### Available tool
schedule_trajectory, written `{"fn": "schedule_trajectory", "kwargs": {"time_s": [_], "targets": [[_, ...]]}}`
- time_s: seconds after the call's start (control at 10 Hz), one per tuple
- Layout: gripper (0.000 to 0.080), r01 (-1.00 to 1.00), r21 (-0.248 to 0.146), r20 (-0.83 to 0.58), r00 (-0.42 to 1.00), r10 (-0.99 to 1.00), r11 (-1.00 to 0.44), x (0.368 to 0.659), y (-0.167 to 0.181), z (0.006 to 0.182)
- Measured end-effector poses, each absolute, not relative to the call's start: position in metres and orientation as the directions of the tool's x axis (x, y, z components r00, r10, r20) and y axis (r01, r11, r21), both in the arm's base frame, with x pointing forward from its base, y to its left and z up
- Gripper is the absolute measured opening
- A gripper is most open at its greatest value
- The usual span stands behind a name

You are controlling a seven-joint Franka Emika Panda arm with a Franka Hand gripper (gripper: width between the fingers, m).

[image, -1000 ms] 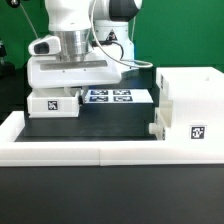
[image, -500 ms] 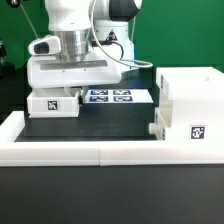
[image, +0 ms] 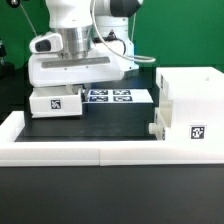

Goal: Assemble drawer

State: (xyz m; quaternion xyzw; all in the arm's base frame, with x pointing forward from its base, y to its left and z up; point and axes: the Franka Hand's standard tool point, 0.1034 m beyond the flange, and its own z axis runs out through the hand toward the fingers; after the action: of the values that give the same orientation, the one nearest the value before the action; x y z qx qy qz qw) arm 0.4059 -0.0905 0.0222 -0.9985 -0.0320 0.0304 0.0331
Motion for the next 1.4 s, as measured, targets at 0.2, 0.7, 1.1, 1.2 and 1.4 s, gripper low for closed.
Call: {"fn": "schedule_trajectory", "kwargs": {"time_s": [0.2, 0.7, 1.1, 1.2, 1.4], "targets": [[0.0042, 0.088, -0.080, -0.059, 0.994, 0.093, -0.993, 0.430, -0.074, 0.041], [0.0042, -0.012, -0.079, -0.022, 1.000, -0.010, -0.997, 0.494, -0.008, 0.086], [0.0042, 0.063, -0.079, -0.020, 0.998, 0.064, -0.995, 0.493, -0.004, 0.084], [0.0042, 0.146, -0.081, -0.014, 0.989, 0.148, -0.986, 0.493, -0.004, 0.084], [0.0042, 0.344, -0.082, 0.000, 0.939, 0.345, -0.935, 0.493, -0.007, 0.082]]}}
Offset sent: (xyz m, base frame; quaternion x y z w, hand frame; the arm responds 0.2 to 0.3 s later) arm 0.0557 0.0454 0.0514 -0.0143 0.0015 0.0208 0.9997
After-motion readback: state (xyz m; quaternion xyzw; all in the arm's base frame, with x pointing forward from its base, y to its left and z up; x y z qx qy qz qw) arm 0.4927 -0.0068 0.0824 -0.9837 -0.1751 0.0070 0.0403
